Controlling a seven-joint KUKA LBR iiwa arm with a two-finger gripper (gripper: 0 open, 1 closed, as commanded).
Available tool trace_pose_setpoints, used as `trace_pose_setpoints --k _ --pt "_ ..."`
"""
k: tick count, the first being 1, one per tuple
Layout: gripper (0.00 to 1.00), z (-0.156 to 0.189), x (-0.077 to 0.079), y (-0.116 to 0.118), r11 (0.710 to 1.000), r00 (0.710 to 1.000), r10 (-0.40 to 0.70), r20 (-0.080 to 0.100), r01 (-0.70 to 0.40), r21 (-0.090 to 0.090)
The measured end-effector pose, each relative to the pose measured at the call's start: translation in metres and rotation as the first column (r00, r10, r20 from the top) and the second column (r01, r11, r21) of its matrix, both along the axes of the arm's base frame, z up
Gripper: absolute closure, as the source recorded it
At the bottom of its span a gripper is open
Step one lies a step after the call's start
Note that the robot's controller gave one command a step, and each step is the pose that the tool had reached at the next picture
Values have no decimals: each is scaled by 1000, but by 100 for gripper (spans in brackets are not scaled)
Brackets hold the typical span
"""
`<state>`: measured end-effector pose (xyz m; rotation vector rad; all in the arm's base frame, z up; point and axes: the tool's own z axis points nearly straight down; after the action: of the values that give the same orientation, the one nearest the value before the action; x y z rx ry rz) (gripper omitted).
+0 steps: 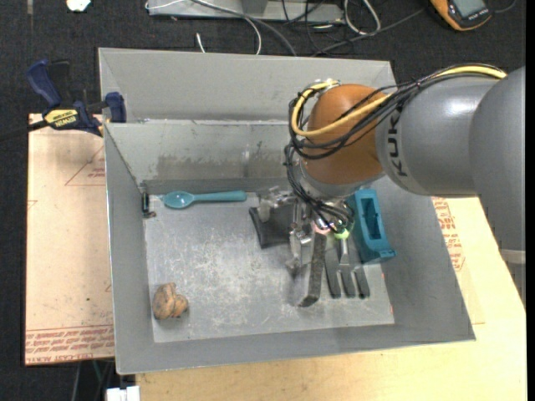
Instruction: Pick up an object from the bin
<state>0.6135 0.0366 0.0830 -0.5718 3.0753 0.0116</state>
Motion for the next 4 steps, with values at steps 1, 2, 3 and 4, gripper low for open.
trace_pose_setpoints --k 1,2,3,4 --pt "0 -13 18 3 996 995 -94 14 94 7" --pt "0 -13 7 -43 990 990 -141 1 141 6" --pt "0 -12 28 -62 977 977 -211 14 211 19" --pt "100 -12 25 -63 973 973 -229 5 229 14"
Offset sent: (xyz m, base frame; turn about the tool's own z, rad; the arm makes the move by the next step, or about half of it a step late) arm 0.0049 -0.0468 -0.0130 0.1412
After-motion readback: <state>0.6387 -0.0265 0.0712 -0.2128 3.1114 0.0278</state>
